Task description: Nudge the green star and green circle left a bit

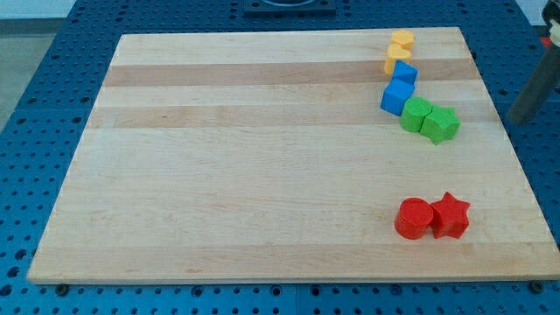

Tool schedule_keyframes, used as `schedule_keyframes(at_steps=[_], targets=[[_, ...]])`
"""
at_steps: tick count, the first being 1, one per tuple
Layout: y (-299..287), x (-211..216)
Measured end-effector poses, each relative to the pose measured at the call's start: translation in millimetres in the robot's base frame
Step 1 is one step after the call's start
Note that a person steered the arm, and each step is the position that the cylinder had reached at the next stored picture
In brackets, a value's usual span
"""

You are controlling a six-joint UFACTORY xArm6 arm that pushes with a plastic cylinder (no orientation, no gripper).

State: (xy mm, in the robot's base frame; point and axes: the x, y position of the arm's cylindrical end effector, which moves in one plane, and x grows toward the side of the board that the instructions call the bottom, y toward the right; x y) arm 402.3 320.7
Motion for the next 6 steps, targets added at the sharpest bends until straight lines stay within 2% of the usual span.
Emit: schedule_keyframes(at_steps=[1, 2, 3, 6], targets=[[-6, 0], [-51, 0], [-69, 0], [-93, 12]])
